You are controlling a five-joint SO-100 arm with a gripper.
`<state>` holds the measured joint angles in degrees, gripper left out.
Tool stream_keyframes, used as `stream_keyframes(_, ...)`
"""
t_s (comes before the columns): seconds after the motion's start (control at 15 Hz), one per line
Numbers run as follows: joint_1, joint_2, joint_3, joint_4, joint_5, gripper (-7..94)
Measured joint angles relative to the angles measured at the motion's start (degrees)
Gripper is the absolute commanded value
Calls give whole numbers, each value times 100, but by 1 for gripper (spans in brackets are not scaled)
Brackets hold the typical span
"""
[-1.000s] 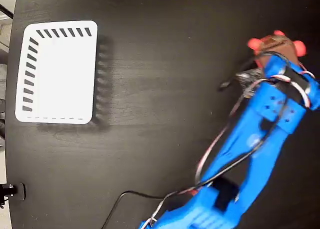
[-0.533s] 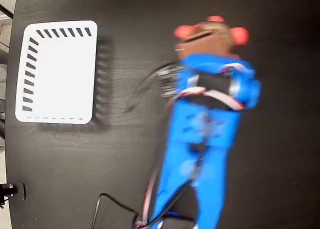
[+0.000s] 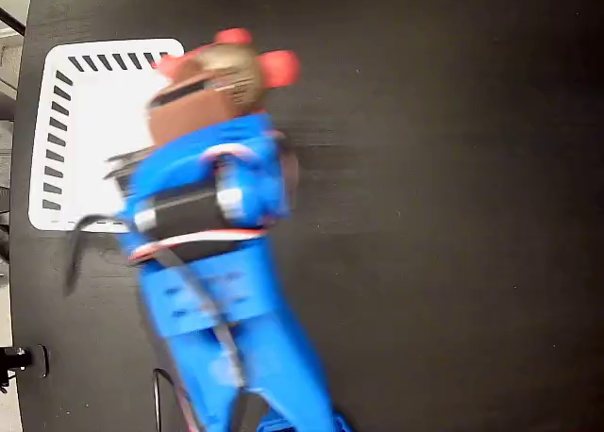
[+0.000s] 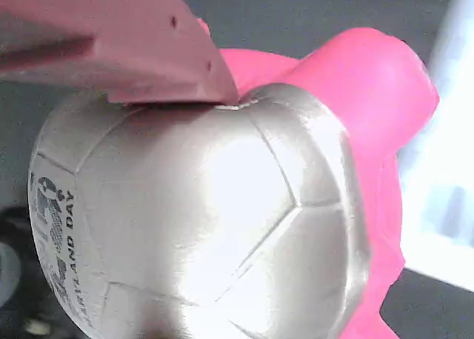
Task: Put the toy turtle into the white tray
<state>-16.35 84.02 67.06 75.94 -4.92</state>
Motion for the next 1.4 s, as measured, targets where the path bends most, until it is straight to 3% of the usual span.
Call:
stream_keyframes(0.47,-1195,-791,-554,-105,1099,-2)
stream_keyframes(1.27,-1626,-2136,-888,-413,1107,-1)
stream_keyframes(1.4,-1652,-2136,-888,-387,1160,7)
